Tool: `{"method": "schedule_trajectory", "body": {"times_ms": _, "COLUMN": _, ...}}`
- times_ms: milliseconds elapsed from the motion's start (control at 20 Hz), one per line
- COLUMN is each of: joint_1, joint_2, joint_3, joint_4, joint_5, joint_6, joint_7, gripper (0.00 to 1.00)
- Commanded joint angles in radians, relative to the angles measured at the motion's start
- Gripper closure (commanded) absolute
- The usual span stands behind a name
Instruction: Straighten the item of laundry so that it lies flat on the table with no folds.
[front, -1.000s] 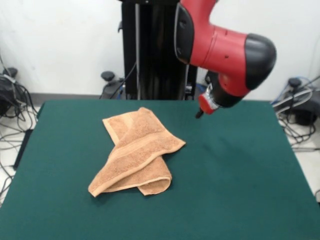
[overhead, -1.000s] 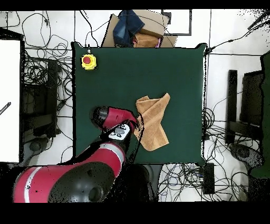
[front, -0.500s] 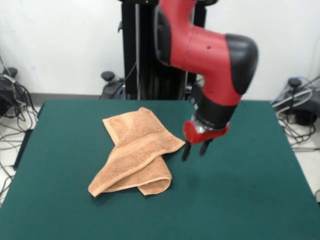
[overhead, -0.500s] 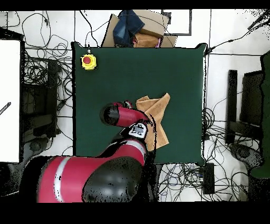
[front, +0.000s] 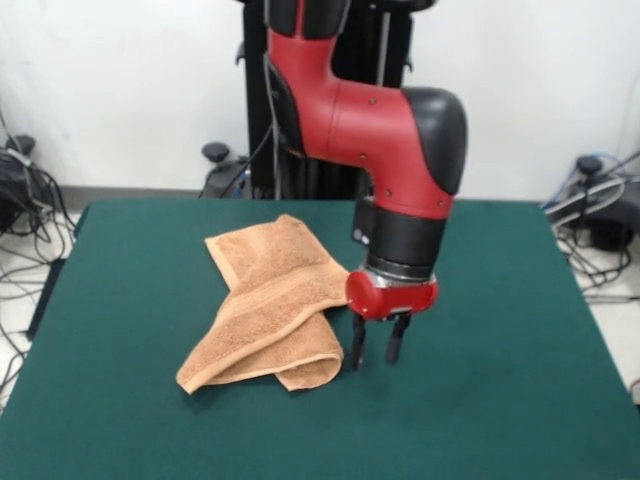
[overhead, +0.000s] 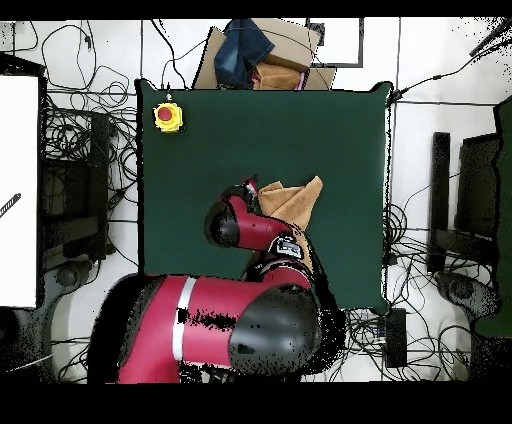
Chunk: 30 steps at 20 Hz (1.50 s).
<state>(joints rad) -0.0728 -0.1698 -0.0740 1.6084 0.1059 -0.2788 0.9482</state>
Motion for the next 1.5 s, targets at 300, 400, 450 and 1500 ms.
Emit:
{"method": "schedule_trajectory", "body": {"times_ms": 300, "joint_1": 0.124, "joint_2": 0.092, "joint_3": 0.045, "joint_4": -0.042, "joint_5": 0.152, "joint_6": 0.373, "joint_7": 0.242, "gripper": 0.0}}
{"method": "schedule_trajectory", "body": {"times_ms": 400, "joint_1": 0.13, "joint_2": 0.077, "joint_3": 0.019, "joint_4": -0.039, "joint_5": 0.151, "joint_6": 0.443, "joint_7": 0.246, "gripper": 0.0}}
{"method": "schedule_trajectory", "body": {"times_ms": 450, "joint_1": 0.136, "joint_2": 0.073, "joint_3": 0.002, "joint_4": -0.047, "joint_5": 0.153, "joint_6": 0.49, "joint_7": 0.246, "gripper": 0.0}}
{"method": "schedule_trajectory", "body": {"times_ms": 1500, "joint_1": 0.04, "joint_2": -0.006, "joint_3": 0.017, "joint_4": 0.036, "joint_5": 0.006, "joint_6": 0.474, "joint_7": 0.209, "gripper": 0.0}}
